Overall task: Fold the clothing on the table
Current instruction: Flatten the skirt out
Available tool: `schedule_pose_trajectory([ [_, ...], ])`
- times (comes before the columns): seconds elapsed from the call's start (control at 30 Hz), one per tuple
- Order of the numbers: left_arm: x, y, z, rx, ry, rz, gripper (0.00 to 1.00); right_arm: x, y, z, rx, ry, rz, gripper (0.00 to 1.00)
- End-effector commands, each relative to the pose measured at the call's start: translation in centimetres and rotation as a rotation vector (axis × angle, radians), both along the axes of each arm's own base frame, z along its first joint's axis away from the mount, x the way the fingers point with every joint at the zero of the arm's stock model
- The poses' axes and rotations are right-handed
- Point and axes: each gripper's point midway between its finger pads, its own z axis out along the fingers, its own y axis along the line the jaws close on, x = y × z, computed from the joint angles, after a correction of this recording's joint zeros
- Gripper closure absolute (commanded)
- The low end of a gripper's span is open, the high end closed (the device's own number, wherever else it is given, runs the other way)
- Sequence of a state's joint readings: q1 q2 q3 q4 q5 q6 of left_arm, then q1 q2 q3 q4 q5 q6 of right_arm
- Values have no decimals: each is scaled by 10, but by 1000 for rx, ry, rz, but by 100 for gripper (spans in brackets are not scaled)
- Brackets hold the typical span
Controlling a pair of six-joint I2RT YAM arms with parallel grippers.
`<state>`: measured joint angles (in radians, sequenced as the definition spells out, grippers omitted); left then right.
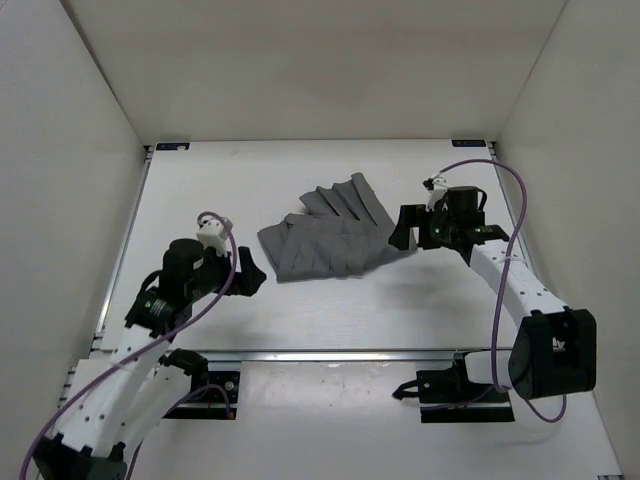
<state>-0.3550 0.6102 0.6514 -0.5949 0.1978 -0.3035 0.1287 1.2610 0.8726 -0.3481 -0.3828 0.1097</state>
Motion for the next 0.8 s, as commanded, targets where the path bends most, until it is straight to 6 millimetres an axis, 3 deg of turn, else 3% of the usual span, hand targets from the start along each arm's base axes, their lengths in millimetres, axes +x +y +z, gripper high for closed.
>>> schedule_pose_trajectory([
  [0.0,20,7,-3,92,58,37,1,24,0,16,0,-46,-28,1],
  [0.03,35,9,3,164,74,36,2,25,0,14,-3,-34,-23,1],
  [0.1,53,-7,9,227,97,-26,1,38,-3,9,0,-6,-41,1],
  [0.13,71,-11,11,277,113,-24,2,43,-2,11,6,4,-45,0],
  [0.27,127,-42,3,324,113,-35,1,59,-8,-4,-19,77,-68,1],
  [0.33,156,-55,11,135,84,-69,2,68,-8,-5,-20,75,-73,1],
  [0.37,157,-67,9,48,110,-104,1,71,-8,-8,-13,73,-75,1],
  [0.4,172,-68,16,-2,70,-98,2,73,-8,-10,-2,75,-71,0],
  [0.47,191,-79,32,-61,2,-97,6,78,-5,-8,38,46,-63,7],
  [0.5,198,-83,34,-59,-12,-103,18,78,-2,-5,70,41,-48,13],
  [0.53,203,-91,40,-81,-47,-127,31,80,-5,-4,93,30,-45,28],
  [0.57,208,-95,37,-107,-35,-108,75,83,-7,-3,105,18,-50,42],
  [0.6,218,-96,38,-118,-27,-76,98,82,-5,-5,112,23,-39,45],
  [0.63,221,-93,34,-88,-29,-52,100,85,-7,-2,101,13,-42,42],
  [0.67,226,-94,27,-19,-15,-24,93,84,-9,-6,85,23,-43,39],
  [0.7,238,-90,15,58,-15,16,79,87,-13,-5,72,15,-55,38],
  [0.73,241,-94,9,96,6,10,77,85,-16,-11,64,29,-67,37],
  [0.77,244,-85,-3,151,26,43,71,89,-16,-7,79,11,-70,38],
])
